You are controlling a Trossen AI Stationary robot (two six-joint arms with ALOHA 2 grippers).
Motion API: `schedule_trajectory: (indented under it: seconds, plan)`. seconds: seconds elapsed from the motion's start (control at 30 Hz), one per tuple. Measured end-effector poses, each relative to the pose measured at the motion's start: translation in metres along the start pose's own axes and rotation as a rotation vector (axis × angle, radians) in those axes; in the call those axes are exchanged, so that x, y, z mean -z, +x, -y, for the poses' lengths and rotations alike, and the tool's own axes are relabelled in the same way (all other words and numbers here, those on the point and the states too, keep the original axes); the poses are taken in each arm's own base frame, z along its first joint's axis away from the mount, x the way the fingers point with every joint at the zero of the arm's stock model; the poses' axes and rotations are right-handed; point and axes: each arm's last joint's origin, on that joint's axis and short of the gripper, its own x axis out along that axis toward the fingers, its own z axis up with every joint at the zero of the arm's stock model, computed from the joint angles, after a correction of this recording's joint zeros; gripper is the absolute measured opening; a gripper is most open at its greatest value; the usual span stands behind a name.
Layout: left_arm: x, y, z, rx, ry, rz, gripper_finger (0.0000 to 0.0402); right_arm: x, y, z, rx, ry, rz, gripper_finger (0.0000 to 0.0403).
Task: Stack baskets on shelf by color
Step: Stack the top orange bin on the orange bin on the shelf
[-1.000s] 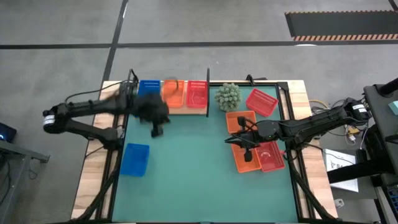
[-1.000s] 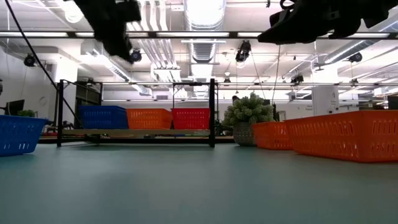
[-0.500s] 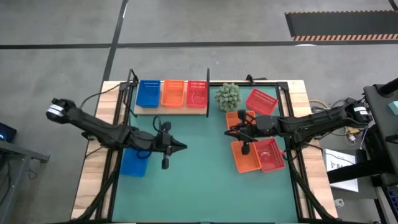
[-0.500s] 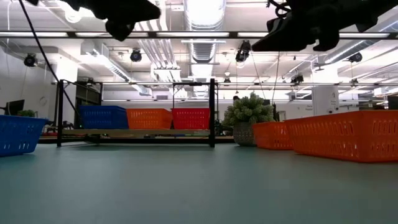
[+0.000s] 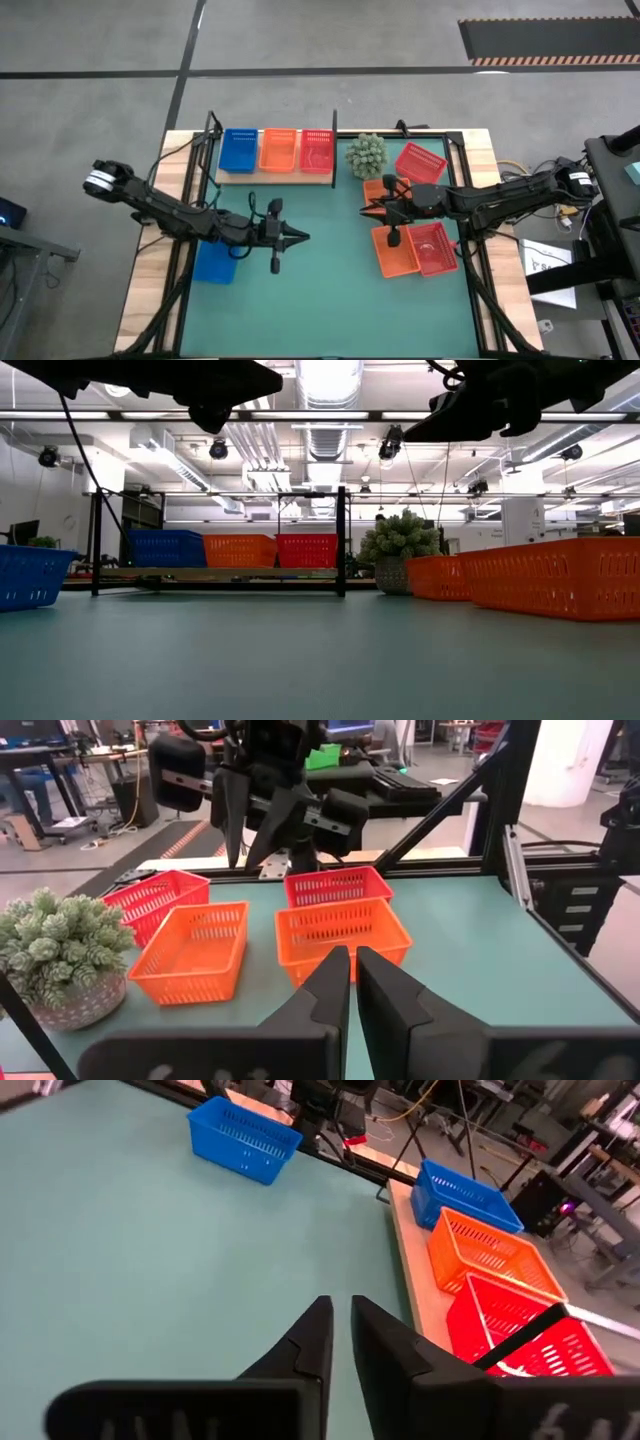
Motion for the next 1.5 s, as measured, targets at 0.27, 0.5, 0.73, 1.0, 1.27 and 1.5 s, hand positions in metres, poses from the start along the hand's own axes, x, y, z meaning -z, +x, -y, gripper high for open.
schedule_trajectory:
  seconds: [0.27,0.5,0.73,1.0,1.27,1.5]
  plan:
    - [0.001,-0.001,0.0,0.001,0.031,-0.003,0.0006,-0.017,-0.002,-0.001,-0.027,0.088,0.014,0.0086]
    - [0.0,-0.001,-0.001,-0.016,0.196,0.001,0.0006,-0.043,-0.008,0.002,-0.085,0.233,-0.115,0.011]
    - [0.001,-0.001,-0.004,-0.114,0.287,-0.017,0.0006,-0.053,-0.002,-0.004,-0.134,0.297,-0.317,0.0118]
    - [0.002,-0.002,-0.004,-0.125,0.292,-0.027,0.0006,-0.052,0.025,-0.001,0.0,0.406,-0.64,0.0115]
    - [-0.005,-0.009,-0.01,-0.225,0.396,-0.053,0.0006,-0.034,0.046,0.009,0.236,0.678,-0.952,0.0112]
    - [-0.023,-0.031,-0.018,-0.284,0.472,-0.015,0.0006,-0.016,0.061,0.016,0.347,0.815,-1.015,0.0132]
